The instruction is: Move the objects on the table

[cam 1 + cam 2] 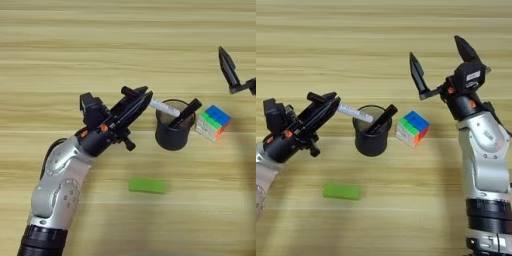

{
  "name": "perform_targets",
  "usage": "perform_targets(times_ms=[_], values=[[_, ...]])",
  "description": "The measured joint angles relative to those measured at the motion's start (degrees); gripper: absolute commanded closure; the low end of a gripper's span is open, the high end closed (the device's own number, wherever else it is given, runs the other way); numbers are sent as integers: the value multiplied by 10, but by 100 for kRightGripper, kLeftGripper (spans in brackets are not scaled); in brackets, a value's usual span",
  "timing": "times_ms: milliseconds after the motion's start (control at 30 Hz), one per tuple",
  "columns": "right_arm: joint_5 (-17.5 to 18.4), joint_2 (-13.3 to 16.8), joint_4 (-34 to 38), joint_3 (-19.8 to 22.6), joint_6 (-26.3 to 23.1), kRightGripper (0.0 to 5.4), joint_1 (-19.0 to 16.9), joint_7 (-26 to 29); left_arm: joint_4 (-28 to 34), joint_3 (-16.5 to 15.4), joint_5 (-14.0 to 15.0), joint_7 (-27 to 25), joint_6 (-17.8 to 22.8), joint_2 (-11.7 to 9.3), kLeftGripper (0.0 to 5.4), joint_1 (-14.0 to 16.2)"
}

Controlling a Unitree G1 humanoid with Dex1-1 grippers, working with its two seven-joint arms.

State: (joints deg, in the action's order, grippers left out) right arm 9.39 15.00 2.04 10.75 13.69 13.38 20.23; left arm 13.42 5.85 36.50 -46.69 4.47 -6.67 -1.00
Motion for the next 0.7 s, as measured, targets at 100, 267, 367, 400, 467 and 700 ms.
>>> perform_targets(times_ms=[100, 267, 367, 400, 467, 700], values=[[-26, -5, -62, 7, 16, 0, 6, -46, 0, 0, 0, -1, 0, 0, 472, 0], [-82, -5, -169, 12, 69, 0, 18, -125, 0, 0, -1, -1, -1, 0, 472, 0], [-90, -5, -226, 16, 86, 0, 26, -154, 0, 0, -1, -1, -1, -1, 472, 0], [-90, -5, -232, 18, 86, 0, 27, -157, 0, 0, -1, -1, -1, -1, 472, 0], [-87, -5, -272, 25, 105, 0, 33, -166, 0, -1, -1, -2, -1, -3, 472, 0], [-83, -5, -321, 24, 144, 0, 44, -171, 0, -2, -3, -1, -1, -8, 472, -1]])
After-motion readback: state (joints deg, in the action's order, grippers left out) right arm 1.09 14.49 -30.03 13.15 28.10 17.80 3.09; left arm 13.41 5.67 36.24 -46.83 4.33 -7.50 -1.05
